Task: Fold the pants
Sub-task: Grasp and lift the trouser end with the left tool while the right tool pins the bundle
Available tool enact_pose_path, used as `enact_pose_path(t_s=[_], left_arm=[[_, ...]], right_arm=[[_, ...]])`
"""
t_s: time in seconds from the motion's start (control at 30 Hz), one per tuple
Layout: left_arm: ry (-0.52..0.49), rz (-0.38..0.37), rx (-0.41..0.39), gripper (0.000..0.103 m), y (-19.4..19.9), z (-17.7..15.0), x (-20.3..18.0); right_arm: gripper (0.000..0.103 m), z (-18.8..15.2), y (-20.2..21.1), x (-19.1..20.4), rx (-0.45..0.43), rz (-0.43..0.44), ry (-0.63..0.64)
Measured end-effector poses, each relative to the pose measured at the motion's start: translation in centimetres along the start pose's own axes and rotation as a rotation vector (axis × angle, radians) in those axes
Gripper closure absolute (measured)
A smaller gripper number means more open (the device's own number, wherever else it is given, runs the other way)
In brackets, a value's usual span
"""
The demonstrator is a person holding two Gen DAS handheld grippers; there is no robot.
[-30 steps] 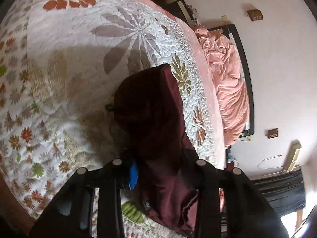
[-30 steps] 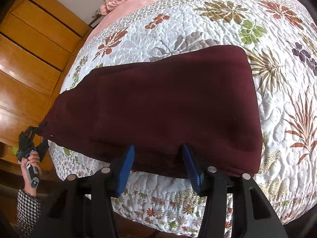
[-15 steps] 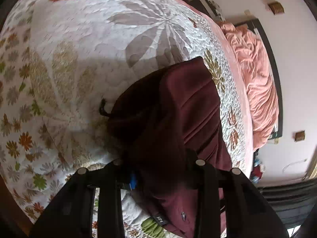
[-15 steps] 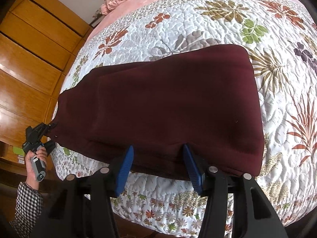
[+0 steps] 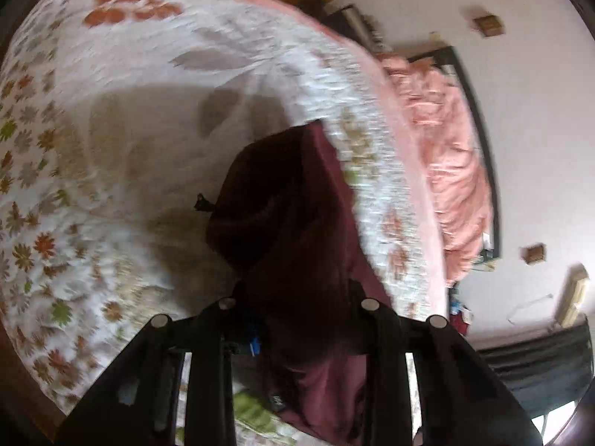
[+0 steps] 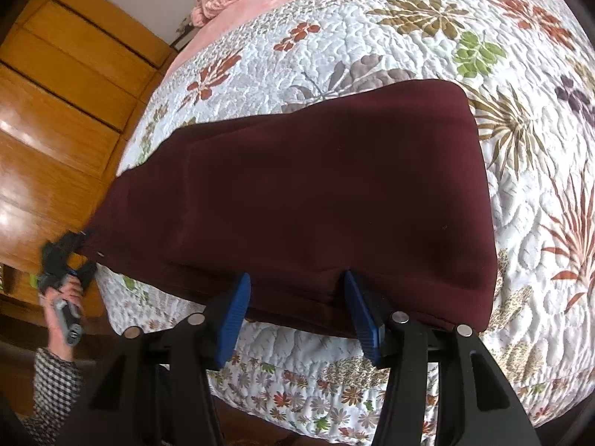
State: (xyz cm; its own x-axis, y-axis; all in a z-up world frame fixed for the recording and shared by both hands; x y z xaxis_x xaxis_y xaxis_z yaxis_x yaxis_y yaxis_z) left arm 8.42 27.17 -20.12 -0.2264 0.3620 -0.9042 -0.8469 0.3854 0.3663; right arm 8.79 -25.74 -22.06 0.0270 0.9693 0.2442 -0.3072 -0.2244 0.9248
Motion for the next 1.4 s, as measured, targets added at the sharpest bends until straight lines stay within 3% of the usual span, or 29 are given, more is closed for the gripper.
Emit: enact_pose_path(t_s=[0.07, 0.23, 0.33, 0.43, 0.6, 0.7, 0.97, 1.4], left_arm=[[-0.039, -0.037, 0.001, 0.077, 0.2, -0.4, -1.3], [-0.045, 0.034, 0.015, 0.076, 0.2, -0.4, -0.2], [-0.042, 0.037, 0.025, 0.076, 0.6, -0.5, 0.3], [-0.029, 0.040, 0.025, 0.076, 0.6, -0.5, 0.7], [-0.016, 0.043, 0.026, 0.075, 0.6, -0.3, 1.0], [-0.018, 0.029, 0.028, 0.075, 0.5, -0.2, 0.6], [-0.102, -0.069, 0.045, 0.075, -0.3, -0.9, -4.1], [-0.339, -0.163, 0.194, 0.075, -3.3, -6.2, -12.9]], right_arm=[[0.050, -0.1, -0.3, 0.5, -0.006, -0.043, 0.043], [0.043, -0.1, 0.2, 2.2, -0.025, -0.127, 0.135], [0.043, 0.5, 2.5, 4.5, -0.090, -0.058, 0.180], [0.043, 0.8, 2.5, 7.1, -0.071, 0.009, 0.210], [0.044, 0.1, -1.9, 8.1, 0.027, -0.037, 0.215], [0.045, -0.1, -2.9, 7.8, 0.006, -0.038, 0.206], [0.047, 0.6, -2.8, 6.1, 0.039, 0.072, 0.107], [0.047, 0.6, -3.0, 6.1, 0.031, 0.079, 0.104]])
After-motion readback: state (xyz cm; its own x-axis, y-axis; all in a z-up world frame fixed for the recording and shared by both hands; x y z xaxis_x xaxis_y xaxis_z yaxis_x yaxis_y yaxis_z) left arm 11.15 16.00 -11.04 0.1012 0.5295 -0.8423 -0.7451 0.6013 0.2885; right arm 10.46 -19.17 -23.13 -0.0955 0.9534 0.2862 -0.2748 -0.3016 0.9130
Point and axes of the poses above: each gripper's, at about its wrist camera, not at the fingertips, and y roughly against the way its jaws point, x to its left, z to its top, the point moved 5 cm from there along -y, roughly the way its jaws point, and after that the axes turned 15 degrees about -z, right-handed, at the moved point
